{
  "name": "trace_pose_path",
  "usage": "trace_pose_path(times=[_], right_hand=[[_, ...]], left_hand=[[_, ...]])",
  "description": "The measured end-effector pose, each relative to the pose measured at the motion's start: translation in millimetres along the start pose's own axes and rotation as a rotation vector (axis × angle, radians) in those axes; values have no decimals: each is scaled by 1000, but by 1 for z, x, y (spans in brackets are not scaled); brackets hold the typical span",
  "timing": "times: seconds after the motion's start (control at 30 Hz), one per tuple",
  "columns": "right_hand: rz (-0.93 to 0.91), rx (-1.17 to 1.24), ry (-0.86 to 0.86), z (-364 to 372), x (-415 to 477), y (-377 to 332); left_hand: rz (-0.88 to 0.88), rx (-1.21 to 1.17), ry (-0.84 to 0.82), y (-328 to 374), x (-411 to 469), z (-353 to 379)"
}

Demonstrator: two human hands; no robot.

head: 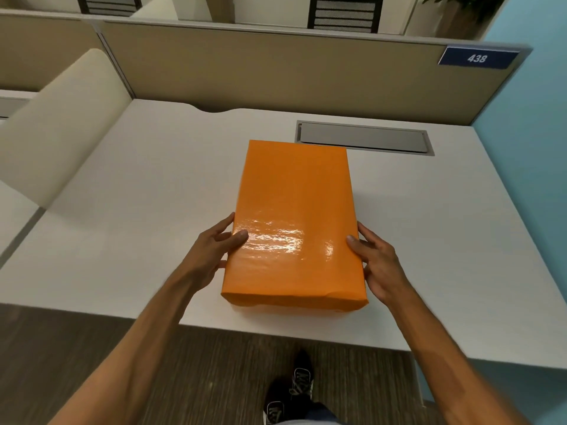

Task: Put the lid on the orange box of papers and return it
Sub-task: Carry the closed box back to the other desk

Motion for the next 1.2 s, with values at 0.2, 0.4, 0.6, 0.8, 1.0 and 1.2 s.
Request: trace_pose_path(times=[0.2, 0.4, 0.6, 0.8, 1.0, 1.2], right_hand=[[-1, -15, -79, 25, 20, -11], [-4, -33, -136, 61, 49, -25], [-2, -45, -212, 112, 72, -33], [9, -68, -251, 173, 100, -34], [17, -56, -232, 241, 135, -23], [15, -22, -167, 314, 173, -17]], left_hand=[[38, -32, 63, 18, -2, -28], [64, -29, 143, 31, -7, -55], [75, -59, 252, 38, -14, -101], [79, -75, 302, 46, -5, -158], [64, -67, 282, 54, 31, -235], [59, -33, 209, 74, 81, -320]])
Point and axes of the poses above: each hand's wrist, its own x-axis towards the middle knuckle, its own z-axis out of the palm, y = z × x, the point moved 10 cm from there along x, towards the middle knuckle, and after that the axes turned 1 degree about -y, right-handed, at the moved point
